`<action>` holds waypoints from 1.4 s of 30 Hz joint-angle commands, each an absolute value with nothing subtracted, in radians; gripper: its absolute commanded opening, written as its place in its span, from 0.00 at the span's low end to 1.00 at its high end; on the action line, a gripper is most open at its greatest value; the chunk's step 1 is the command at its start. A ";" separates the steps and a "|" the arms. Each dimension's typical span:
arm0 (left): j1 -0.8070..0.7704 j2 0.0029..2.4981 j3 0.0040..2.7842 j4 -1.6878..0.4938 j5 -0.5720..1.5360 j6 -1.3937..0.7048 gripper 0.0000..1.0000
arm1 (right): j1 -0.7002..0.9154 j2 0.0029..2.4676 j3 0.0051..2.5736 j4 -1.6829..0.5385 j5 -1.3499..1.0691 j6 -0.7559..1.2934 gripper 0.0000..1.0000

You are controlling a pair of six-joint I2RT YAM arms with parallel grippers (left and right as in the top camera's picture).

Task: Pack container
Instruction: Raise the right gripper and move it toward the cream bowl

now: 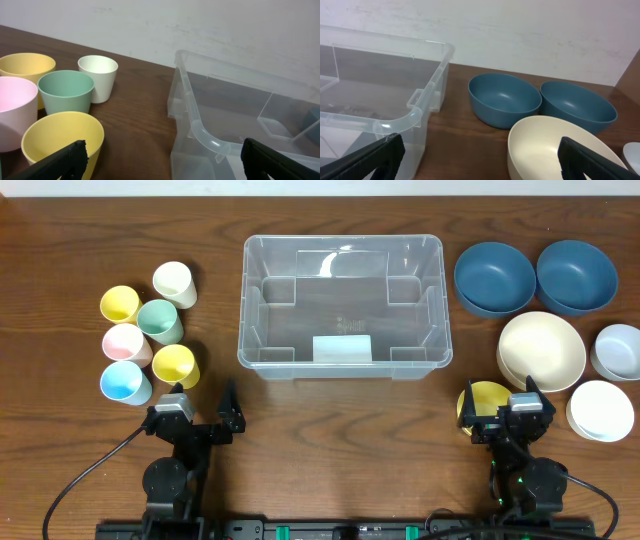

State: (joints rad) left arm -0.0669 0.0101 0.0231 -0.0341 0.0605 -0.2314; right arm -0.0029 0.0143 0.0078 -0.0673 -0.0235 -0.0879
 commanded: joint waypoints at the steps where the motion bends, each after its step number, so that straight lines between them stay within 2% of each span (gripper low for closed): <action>1: -0.064 0.006 0.004 -0.066 0.061 -0.219 0.98 | -0.008 0.007 0.006 -0.072 -0.027 -0.099 0.99; 33: -0.064 0.006 0.004 -0.066 0.061 -0.219 0.98 | -0.008 0.007 0.006 -0.072 -0.027 -0.099 0.99; 37: -0.064 0.006 0.004 -0.066 0.061 -0.219 0.98 | -0.008 0.007 0.006 -0.067 0.079 -0.131 0.99; 42: -0.064 0.006 0.004 -0.066 0.061 -0.219 0.98 | -0.008 0.006 0.041 -0.060 0.070 -0.111 0.99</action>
State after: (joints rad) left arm -0.0669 0.0101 0.0231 -0.0341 0.0605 -0.2310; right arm -0.0029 0.0143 0.0082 -0.0631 0.0437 -0.1123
